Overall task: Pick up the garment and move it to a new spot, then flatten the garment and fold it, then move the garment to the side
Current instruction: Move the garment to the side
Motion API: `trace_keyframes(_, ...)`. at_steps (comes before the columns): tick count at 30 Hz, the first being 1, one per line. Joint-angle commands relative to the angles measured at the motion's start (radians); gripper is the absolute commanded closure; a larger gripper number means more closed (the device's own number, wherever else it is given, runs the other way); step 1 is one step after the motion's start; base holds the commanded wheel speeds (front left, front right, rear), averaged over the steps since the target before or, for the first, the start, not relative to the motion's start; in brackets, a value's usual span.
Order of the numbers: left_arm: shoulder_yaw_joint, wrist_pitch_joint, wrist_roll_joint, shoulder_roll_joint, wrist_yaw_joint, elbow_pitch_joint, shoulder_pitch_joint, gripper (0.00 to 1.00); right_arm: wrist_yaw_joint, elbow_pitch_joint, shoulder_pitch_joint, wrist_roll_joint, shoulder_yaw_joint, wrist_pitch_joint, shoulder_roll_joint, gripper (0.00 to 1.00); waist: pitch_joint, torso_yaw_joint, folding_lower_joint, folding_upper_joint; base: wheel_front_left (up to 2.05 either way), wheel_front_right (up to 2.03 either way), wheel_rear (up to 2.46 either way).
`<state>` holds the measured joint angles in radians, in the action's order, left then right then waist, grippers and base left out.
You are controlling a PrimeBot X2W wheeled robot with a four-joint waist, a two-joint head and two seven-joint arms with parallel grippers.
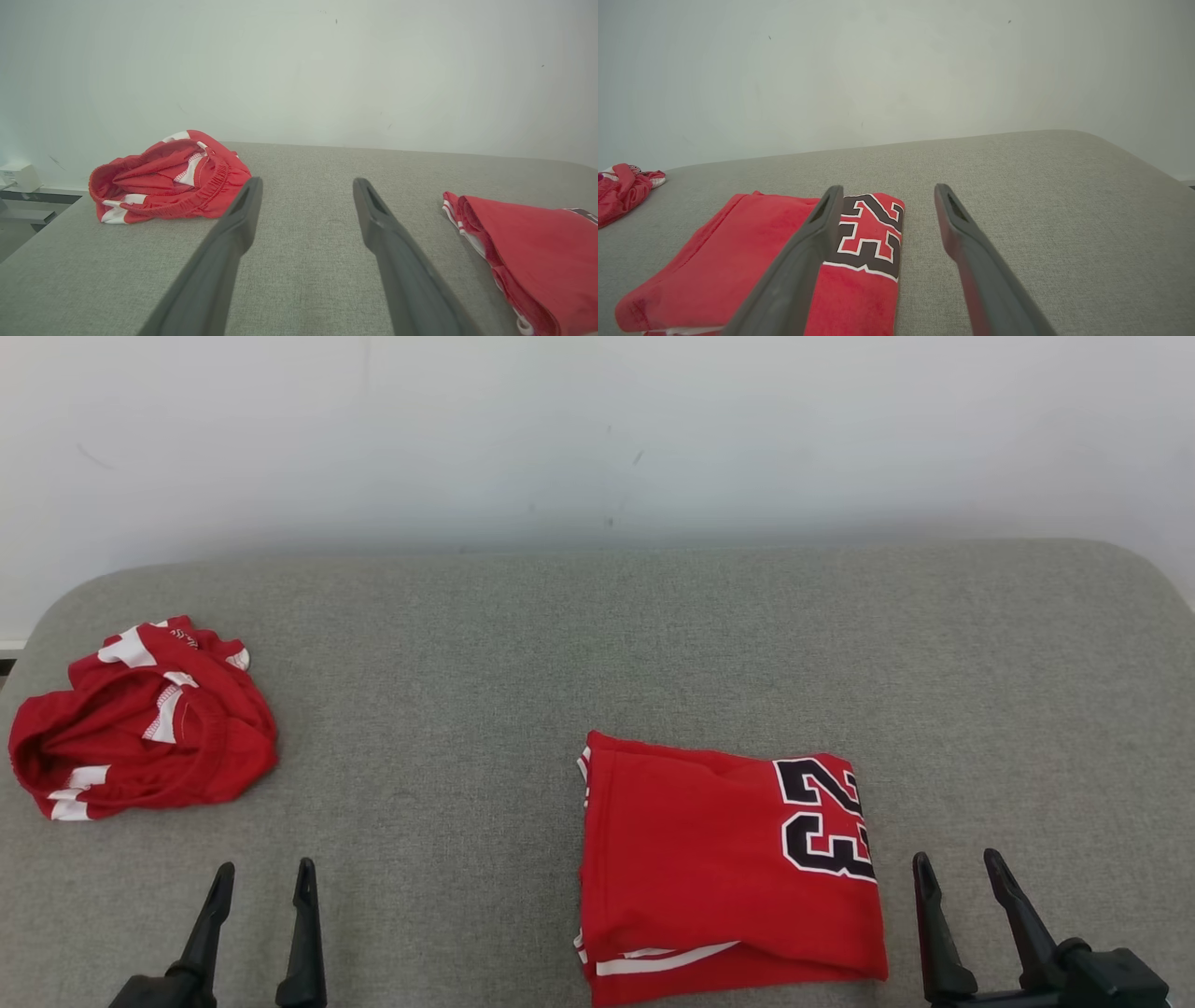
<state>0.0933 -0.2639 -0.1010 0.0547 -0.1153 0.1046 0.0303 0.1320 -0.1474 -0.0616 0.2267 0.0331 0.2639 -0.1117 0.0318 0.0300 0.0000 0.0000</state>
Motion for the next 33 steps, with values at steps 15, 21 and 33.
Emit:
trace_keyframes(15, 0.007, 0.000, 0.015, -0.003, 0.005, -0.003, -0.014, 0.00, -0.003, -0.044, 0.047, -0.010, 0.023, 0.000, -0.015, 0.00, 0.014, -0.004, 0.0000, 0.0000, 0.00, 0.00, 0.00)
trace_keyframes(21, -0.001, 0.000, 0.016, -0.004, 0.007, -0.005, -0.029, 0.00, -0.003, -0.148, 0.149, 0.001, 0.056, -0.009, -0.048, 0.00, 0.041, 0.006, 0.0000, 0.0000, 0.00, 0.00, 0.00)
trace_keyframes(33, -0.035, 0.000, -0.001, -0.004, 0.018, 0.012, -0.074, 0.00, -0.003, -0.425, 0.330, 0.032, 0.113, -0.055, -0.073, 0.00, 0.114, 0.041, 0.0000, 0.0000, 0.00, 0.00, 0.00)
